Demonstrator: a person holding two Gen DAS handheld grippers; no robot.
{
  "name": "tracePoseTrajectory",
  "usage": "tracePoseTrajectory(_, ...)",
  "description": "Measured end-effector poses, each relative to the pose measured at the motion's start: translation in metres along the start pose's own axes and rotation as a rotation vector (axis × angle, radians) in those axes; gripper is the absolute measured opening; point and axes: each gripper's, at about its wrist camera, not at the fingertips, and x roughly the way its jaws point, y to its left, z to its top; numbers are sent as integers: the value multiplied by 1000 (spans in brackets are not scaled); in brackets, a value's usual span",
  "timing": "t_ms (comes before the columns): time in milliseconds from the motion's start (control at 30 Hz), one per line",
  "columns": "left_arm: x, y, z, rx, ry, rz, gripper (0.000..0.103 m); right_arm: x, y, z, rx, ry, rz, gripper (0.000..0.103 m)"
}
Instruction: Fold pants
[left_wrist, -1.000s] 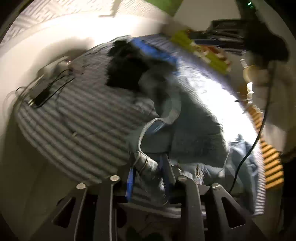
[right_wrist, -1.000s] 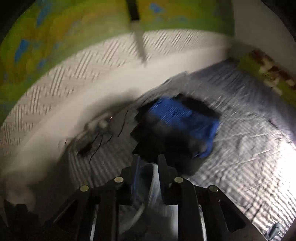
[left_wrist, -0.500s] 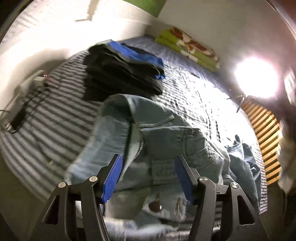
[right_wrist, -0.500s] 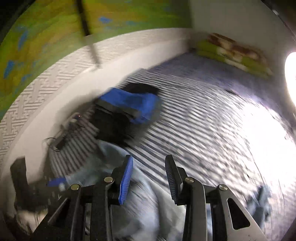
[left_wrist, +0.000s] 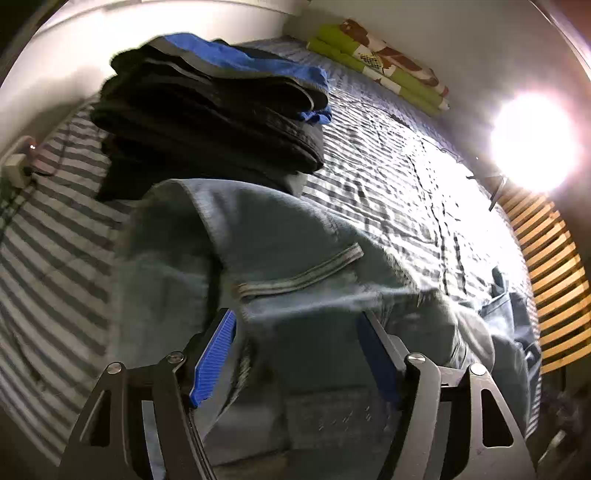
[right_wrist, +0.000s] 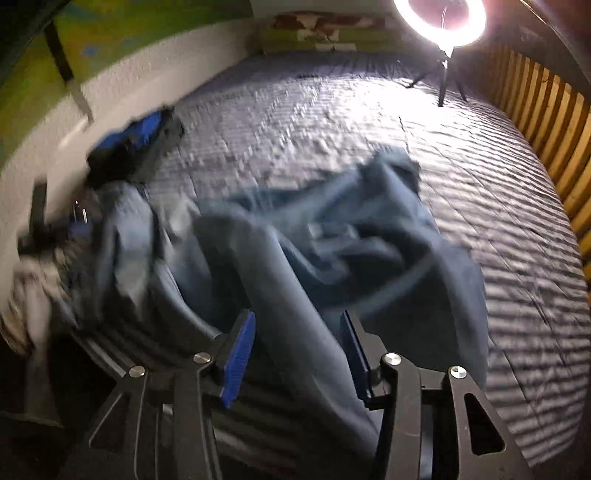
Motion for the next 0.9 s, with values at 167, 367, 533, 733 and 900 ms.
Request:
tracePoseTrajectory(167,22,-10,3,27,36,33,8,15,4,-35,-20,52,-10,46)
tracePoseTrajectory(367,7,-5,6,-24,-28,11,6,35,33,-49,-216,70,-177,50)
tracePoseTrajectory(533,-40,22,19,-113,-138,-44,6,18,13,-58,-187,56,-235,51)
tracePoseTrajectory(733,-83,47,28,-120,-231,-27,6,-4,-1,-78,-159,51,-229,57)
tracePoseTrajectory(900,-95,59,21,-163,-241,-60,6,12,30,-71,-213,20,-197,57)
